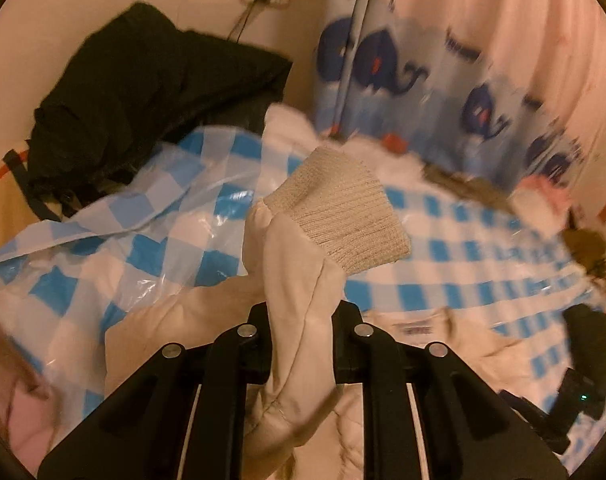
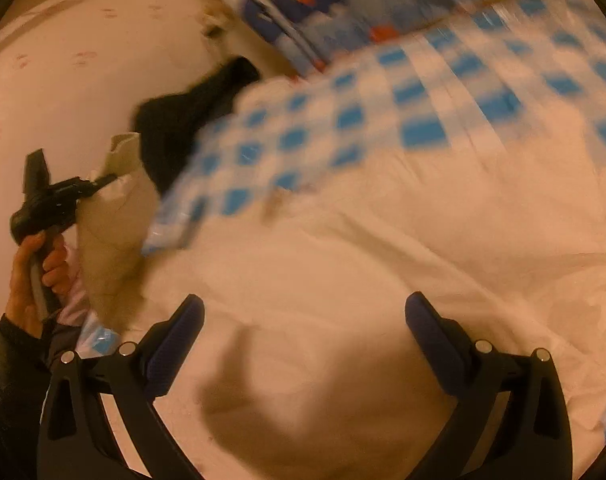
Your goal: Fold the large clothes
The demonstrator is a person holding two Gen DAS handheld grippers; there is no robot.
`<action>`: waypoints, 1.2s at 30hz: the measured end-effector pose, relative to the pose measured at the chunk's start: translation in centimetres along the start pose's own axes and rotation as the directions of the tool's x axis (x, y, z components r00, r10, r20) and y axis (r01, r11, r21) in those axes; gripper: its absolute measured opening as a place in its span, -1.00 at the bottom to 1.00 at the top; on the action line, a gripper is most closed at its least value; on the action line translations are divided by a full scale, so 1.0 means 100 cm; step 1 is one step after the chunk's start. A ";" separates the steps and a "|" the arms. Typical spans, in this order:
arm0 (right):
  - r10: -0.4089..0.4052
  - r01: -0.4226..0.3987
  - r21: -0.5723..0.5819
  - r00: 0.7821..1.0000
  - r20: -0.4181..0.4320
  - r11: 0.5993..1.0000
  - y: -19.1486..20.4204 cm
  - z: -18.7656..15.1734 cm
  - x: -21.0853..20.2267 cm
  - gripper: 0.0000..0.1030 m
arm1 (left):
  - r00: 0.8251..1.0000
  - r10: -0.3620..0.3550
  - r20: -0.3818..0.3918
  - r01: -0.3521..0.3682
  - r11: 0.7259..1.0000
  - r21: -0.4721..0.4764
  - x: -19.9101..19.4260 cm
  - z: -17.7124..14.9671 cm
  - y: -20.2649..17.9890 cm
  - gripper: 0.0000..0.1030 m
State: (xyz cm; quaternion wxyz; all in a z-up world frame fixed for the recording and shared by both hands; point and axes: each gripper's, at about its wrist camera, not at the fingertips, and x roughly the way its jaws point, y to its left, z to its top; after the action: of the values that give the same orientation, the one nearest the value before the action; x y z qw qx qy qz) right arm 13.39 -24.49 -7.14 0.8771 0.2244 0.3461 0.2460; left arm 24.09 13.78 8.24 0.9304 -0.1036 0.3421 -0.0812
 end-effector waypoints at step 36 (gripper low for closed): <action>0.680 -0.702 0.577 0.663 0.315 0.417 -0.108 0.029 -0.026 0.89 | 0.869 -0.466 -0.162 0.491 0.853 0.177 0.069 -0.146 -0.267 -0.75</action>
State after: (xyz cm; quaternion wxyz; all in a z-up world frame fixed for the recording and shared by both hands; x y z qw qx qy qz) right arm 16.78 -35.13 -10.04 0.5642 0.6423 0.2715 0.4422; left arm 17.60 -15.53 -0.29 0.8654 -0.0806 0.3471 -0.3523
